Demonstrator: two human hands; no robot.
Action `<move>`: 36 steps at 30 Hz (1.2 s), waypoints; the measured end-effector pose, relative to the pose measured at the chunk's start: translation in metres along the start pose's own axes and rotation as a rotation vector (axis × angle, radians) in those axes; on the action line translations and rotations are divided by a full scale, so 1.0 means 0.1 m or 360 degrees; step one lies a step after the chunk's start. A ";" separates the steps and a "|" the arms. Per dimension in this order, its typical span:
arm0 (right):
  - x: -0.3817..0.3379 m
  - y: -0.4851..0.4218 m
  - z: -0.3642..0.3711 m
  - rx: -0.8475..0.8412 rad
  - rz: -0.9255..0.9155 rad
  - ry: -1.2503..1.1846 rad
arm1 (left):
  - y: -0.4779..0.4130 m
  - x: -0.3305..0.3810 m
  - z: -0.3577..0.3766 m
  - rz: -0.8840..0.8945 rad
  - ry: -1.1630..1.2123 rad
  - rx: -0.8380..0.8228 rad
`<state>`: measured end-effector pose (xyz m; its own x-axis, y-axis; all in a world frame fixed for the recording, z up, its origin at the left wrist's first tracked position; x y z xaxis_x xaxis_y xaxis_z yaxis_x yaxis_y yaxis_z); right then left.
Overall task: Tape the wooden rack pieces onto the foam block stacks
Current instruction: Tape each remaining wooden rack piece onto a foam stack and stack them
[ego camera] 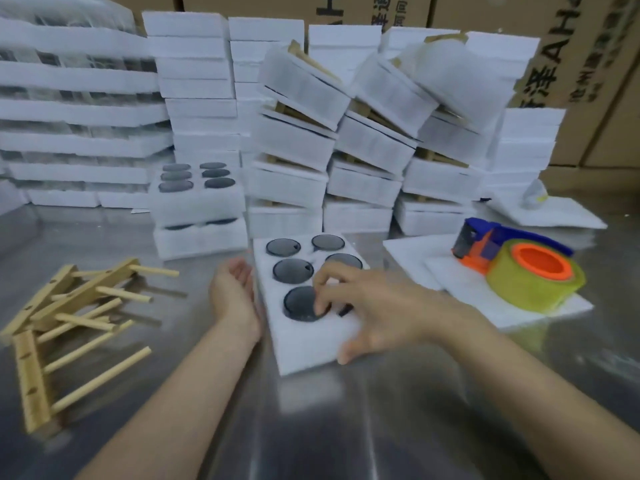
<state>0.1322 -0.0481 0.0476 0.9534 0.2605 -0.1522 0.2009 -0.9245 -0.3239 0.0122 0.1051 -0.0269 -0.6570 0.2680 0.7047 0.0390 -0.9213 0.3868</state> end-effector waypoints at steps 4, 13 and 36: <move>0.23 0.26 0.07 0.0424 0.0139 -0.0613 | 0.19 -0.12 0.08 0.0259 -0.0556 -0.0482; 1.40 0.41 0.36 0.0561 0.0971 0.0582 | 0.26 -0.15 0.08 0.0310 -0.0757 -0.0795; 1.52 0.12 0.36 0.0643 0.1085 0.0600 | 0.27 -0.19 0.13 0.0291 -0.0616 -0.0786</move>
<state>0.2717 -0.0093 -0.0125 0.8619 -0.4881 -0.1374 -0.4665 -0.6572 -0.5919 0.0354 0.0784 -0.0226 -0.3502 0.0919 0.9322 -0.2870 -0.9579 -0.0134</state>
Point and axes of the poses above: each hand's wrist, its own y-axis away from the middle knuckle, its own z-axis out of the palm, x = y × z, the point moved 3 cm from there along -y, towards the middle knuckle, and after that the axes turned 15 degrees about x, right-handed, at the moved point
